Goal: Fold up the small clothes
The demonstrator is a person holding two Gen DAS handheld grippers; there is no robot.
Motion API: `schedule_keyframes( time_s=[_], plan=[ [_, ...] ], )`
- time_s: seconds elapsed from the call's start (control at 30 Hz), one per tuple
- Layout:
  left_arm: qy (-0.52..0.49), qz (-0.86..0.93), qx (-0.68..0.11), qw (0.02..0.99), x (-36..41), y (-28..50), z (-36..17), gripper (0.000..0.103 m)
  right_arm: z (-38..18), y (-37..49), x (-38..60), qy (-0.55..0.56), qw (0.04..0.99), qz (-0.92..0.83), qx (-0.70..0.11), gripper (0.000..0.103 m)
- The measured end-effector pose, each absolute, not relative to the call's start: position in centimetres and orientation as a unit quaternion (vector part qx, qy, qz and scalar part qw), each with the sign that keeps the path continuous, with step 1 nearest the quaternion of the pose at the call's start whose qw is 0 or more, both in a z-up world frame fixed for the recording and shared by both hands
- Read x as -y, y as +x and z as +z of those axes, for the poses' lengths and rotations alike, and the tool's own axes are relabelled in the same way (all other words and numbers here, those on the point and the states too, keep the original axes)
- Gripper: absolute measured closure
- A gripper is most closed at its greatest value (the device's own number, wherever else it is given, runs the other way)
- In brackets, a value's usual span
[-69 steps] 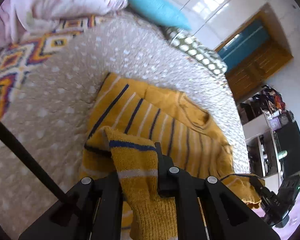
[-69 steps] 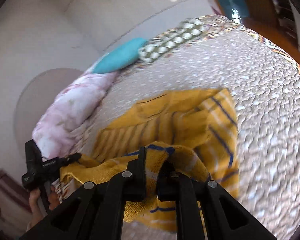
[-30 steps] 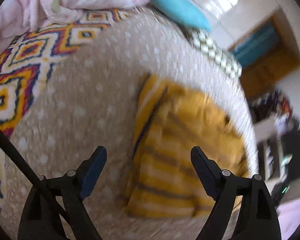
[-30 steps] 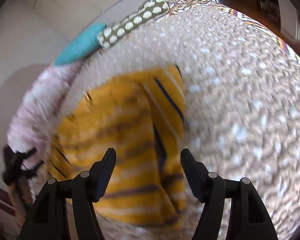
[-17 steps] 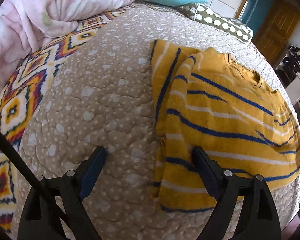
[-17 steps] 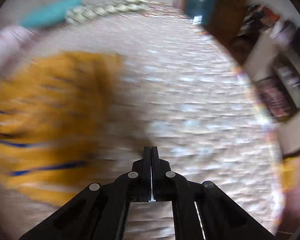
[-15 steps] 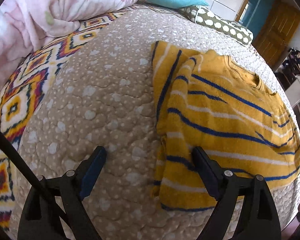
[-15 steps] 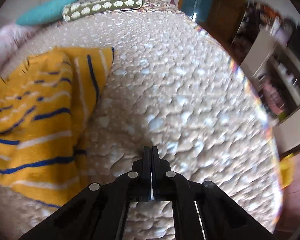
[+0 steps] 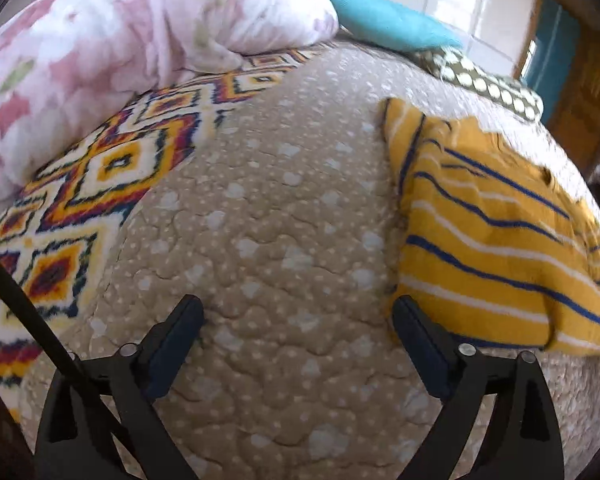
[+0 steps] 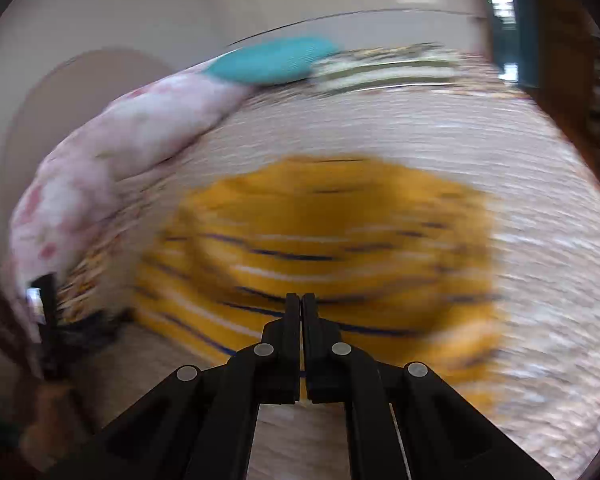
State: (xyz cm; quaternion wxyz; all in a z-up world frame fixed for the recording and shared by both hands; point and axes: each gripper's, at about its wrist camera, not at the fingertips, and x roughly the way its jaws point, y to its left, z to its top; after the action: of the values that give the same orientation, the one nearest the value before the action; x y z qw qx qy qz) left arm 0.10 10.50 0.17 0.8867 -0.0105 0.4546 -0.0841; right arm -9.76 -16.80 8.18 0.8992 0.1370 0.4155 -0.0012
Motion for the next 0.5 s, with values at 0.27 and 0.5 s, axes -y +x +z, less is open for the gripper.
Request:
schedule_keyframes(
  time_s=[0.27, 0.5],
  plan=[
    [-0.054, -0.112, -0.422, 0.898, -11.8, -1.1, -0.3, 0.006, 4.3, 4.8, 6.2, 0.042, 0.878, 0.032, -0.476, 0.101],
    [-0.065, -0.121, -0.413, 0.900, -12.1, -1.3, -0.3, 0.005, -0.5, 14.8, 2.3, -0.024, 0.847, -0.002, -0.531, 0.101]
  ],
)
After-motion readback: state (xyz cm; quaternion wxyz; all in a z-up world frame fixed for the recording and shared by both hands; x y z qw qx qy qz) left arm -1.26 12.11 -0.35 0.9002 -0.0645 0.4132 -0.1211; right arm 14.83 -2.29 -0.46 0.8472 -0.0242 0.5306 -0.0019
